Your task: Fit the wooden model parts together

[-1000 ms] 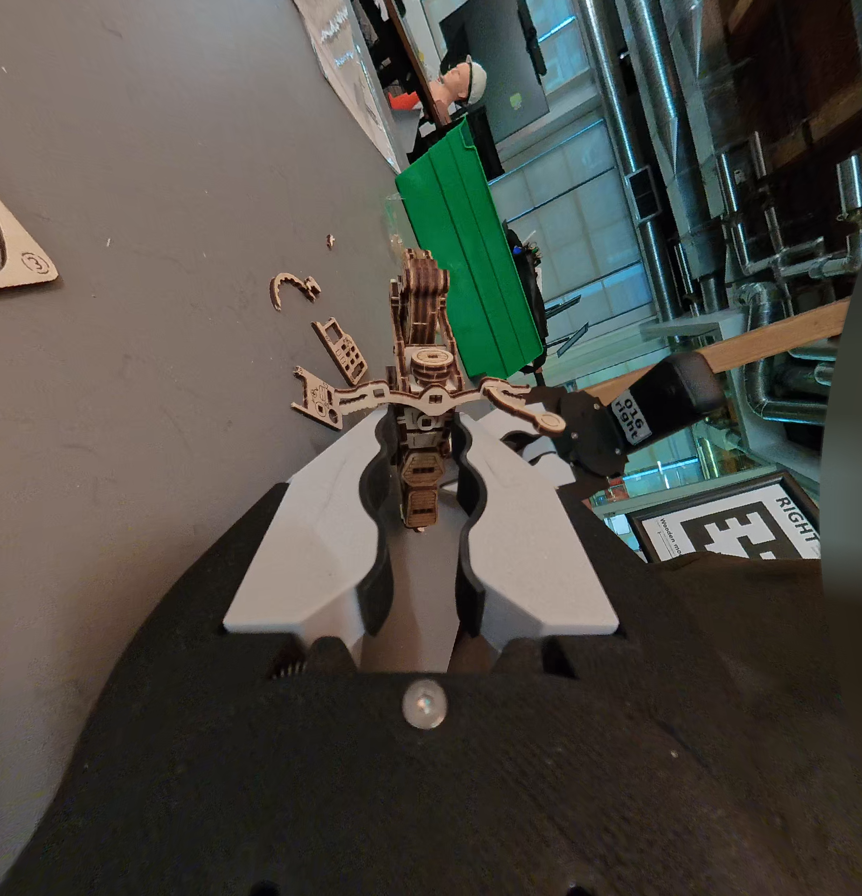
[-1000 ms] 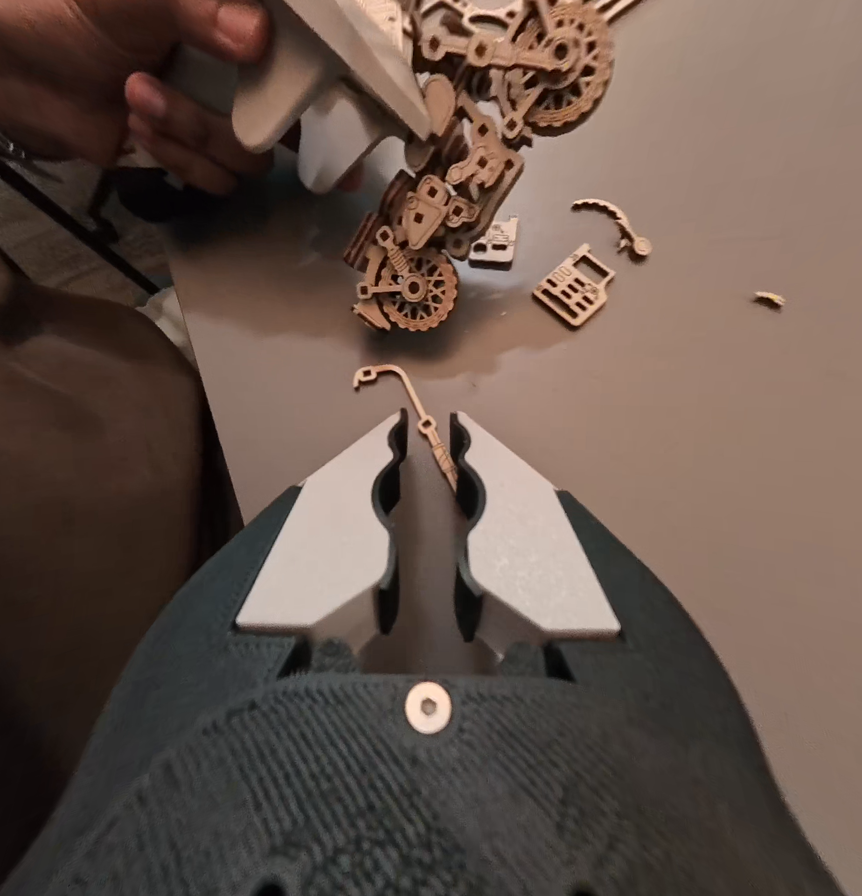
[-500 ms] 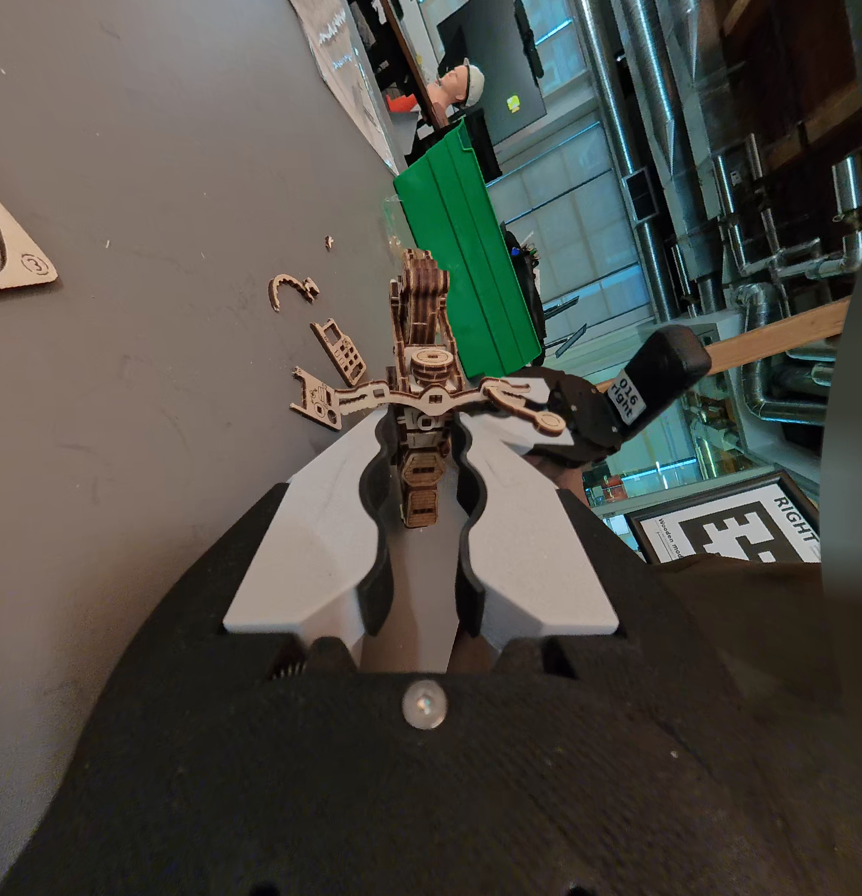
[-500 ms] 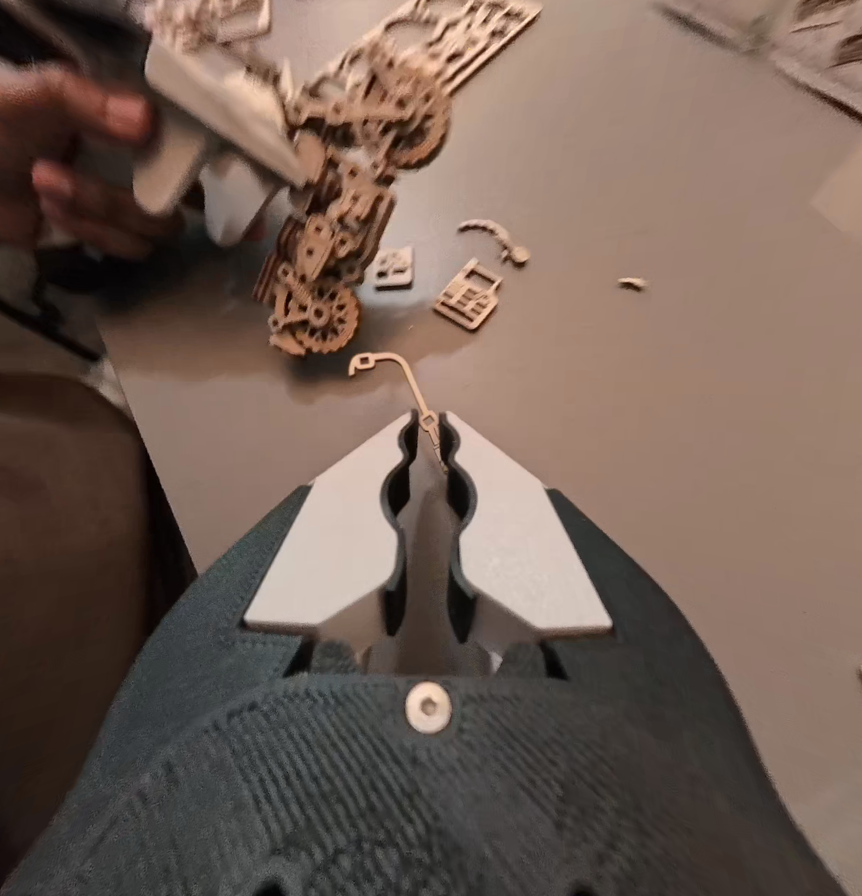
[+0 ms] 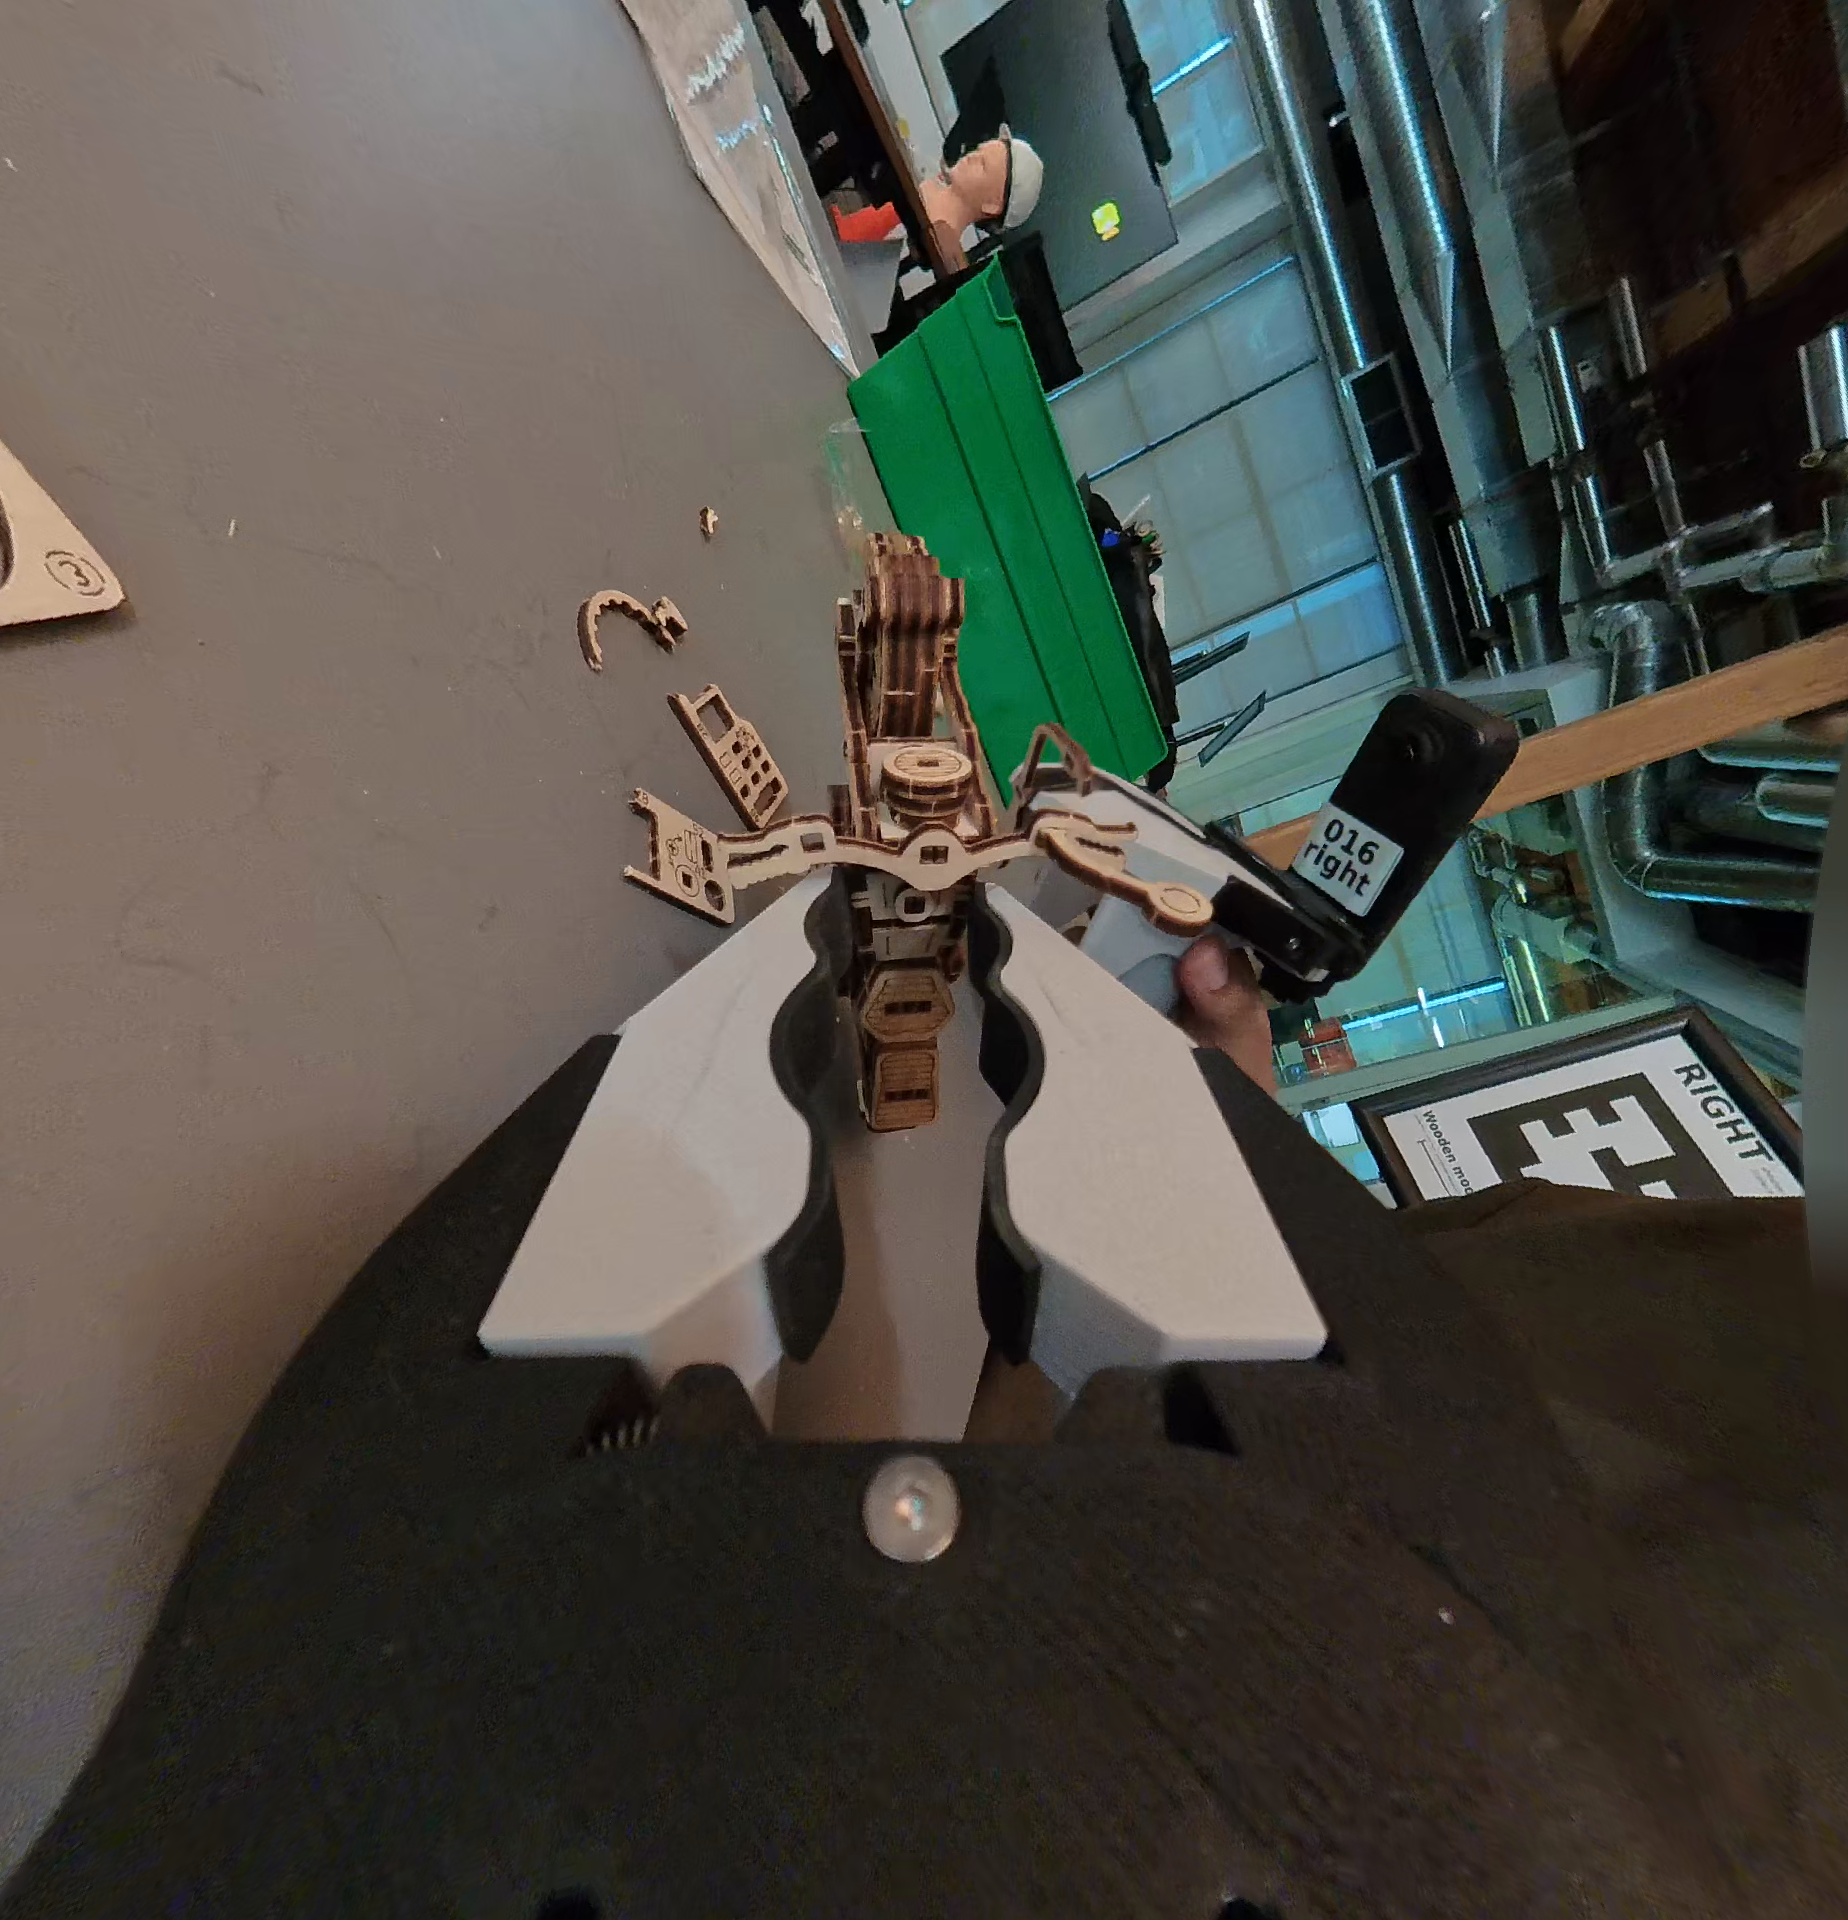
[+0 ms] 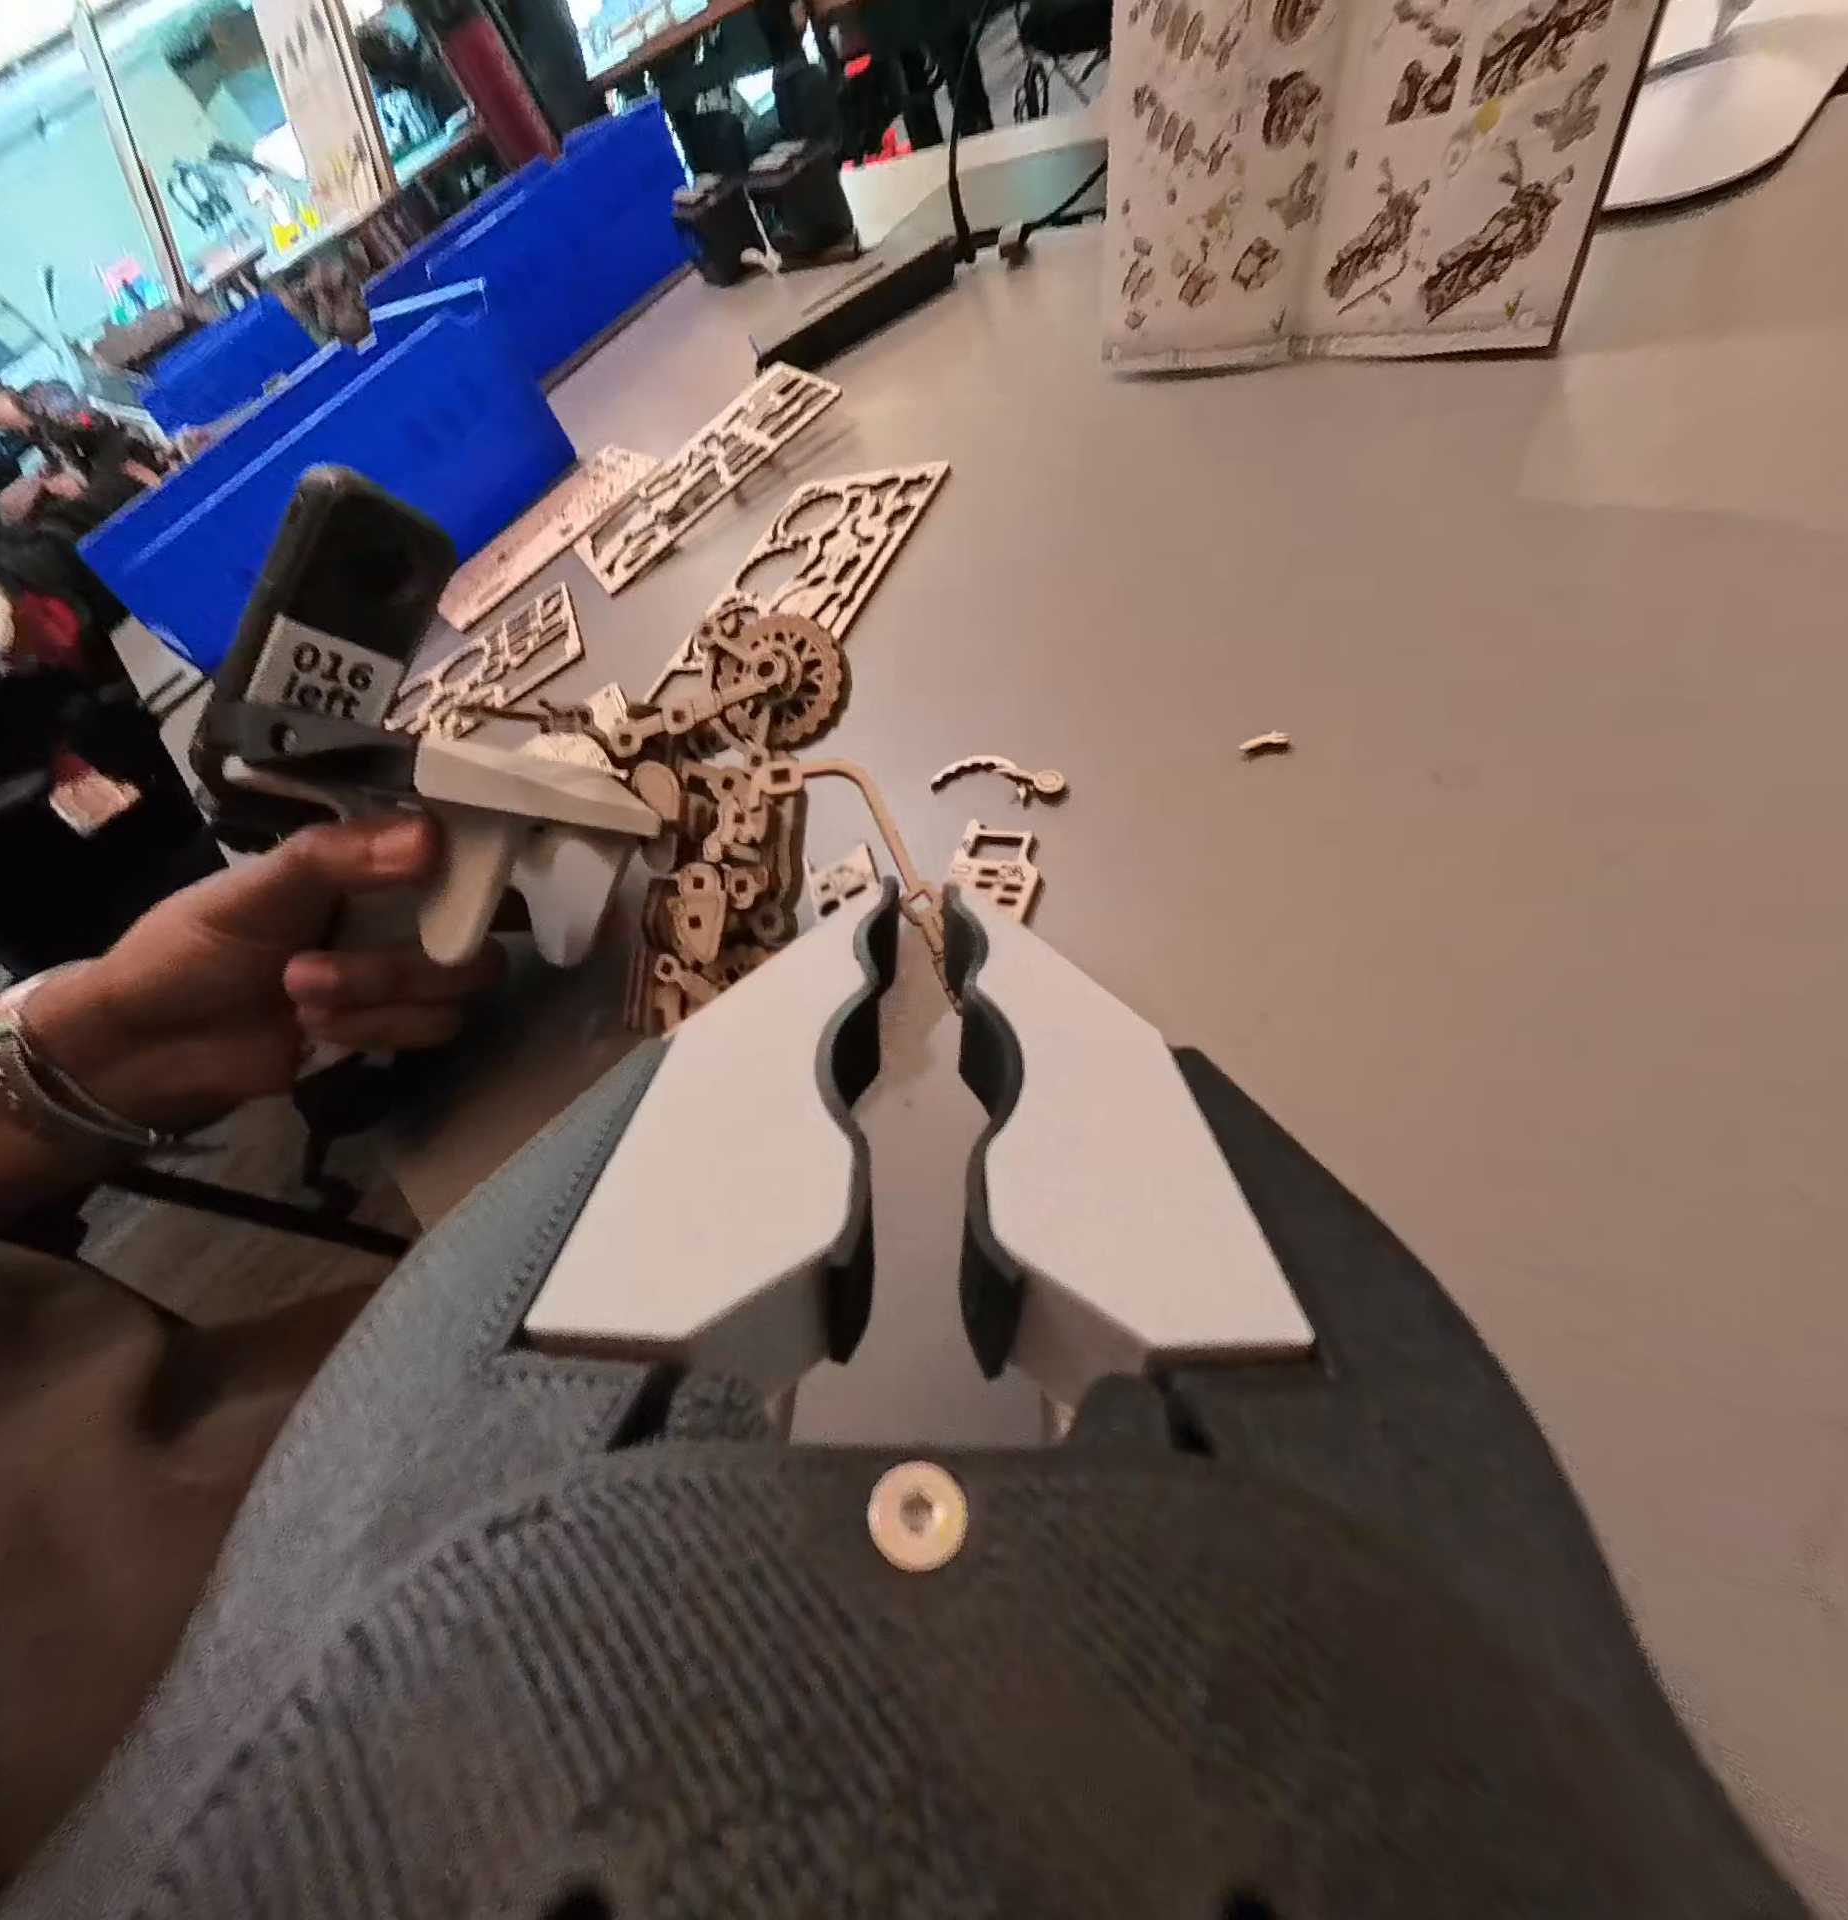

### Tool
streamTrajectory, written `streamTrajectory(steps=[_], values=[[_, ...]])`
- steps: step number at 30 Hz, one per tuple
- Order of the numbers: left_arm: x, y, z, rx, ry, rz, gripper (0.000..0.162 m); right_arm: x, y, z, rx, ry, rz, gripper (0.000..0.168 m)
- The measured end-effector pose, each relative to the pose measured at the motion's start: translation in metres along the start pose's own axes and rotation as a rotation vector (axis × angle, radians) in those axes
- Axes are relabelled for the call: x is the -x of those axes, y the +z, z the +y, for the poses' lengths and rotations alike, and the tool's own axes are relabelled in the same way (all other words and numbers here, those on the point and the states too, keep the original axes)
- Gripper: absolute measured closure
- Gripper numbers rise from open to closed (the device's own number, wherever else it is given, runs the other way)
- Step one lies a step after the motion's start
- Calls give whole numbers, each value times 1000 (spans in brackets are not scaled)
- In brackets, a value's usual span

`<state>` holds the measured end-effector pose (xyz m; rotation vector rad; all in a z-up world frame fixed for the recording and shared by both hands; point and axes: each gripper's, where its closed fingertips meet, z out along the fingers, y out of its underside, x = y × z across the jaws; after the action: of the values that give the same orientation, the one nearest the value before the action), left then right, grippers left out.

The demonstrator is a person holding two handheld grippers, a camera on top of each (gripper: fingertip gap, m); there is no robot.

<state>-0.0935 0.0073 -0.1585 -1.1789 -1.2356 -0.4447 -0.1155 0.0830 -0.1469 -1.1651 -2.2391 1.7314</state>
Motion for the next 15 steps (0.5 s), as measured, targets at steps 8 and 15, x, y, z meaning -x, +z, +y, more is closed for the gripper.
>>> streamTrajectory(steps=[8, 15], values=[[0, 1, 1, 5, 14, -6, 143, 16, 16, -7, -77, 16, 51, 162], [-1, 1, 2, 7, 27, -10, 143, 16, 33, -10, -110, 78, 133, 162]])
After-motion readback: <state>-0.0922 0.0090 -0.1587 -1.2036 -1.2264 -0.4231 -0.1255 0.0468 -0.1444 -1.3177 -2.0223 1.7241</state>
